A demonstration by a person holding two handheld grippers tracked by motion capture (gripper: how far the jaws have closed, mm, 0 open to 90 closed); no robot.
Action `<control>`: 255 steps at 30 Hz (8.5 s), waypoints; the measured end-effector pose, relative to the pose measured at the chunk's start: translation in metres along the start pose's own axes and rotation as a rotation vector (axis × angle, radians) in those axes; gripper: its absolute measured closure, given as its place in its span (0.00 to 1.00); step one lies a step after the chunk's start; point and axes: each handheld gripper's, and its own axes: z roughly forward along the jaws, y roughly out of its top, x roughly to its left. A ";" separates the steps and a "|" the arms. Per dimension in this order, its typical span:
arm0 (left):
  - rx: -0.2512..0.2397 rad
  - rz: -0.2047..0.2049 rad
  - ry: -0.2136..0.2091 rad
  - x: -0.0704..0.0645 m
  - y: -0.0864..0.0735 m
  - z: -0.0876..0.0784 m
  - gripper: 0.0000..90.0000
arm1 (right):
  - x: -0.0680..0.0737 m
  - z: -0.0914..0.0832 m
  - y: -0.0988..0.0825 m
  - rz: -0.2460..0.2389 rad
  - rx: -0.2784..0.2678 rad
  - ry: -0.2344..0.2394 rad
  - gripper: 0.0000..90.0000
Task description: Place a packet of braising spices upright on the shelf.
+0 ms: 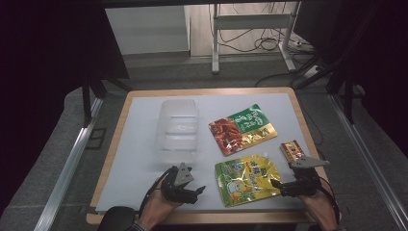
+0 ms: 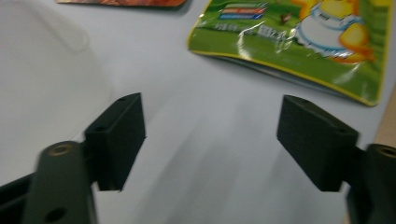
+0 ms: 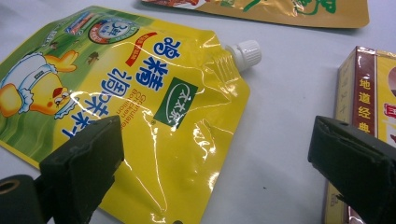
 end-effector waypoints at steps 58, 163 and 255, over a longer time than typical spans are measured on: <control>-0.001 0.085 -0.159 -0.033 0.031 0.062 1.00 | 0.001 0.000 0.000 0.015 -0.008 0.020 0.02; -0.039 0.042 -0.005 -0.015 -0.002 -0.003 0.04 | 0.022 -0.055 0.125 -0.039 -0.172 0.159 0.99; -0.044 0.063 0.127 -0.006 -0.023 -0.033 0.00 | 0.037 0.124 0.338 -0.104 -0.273 0.312 0.99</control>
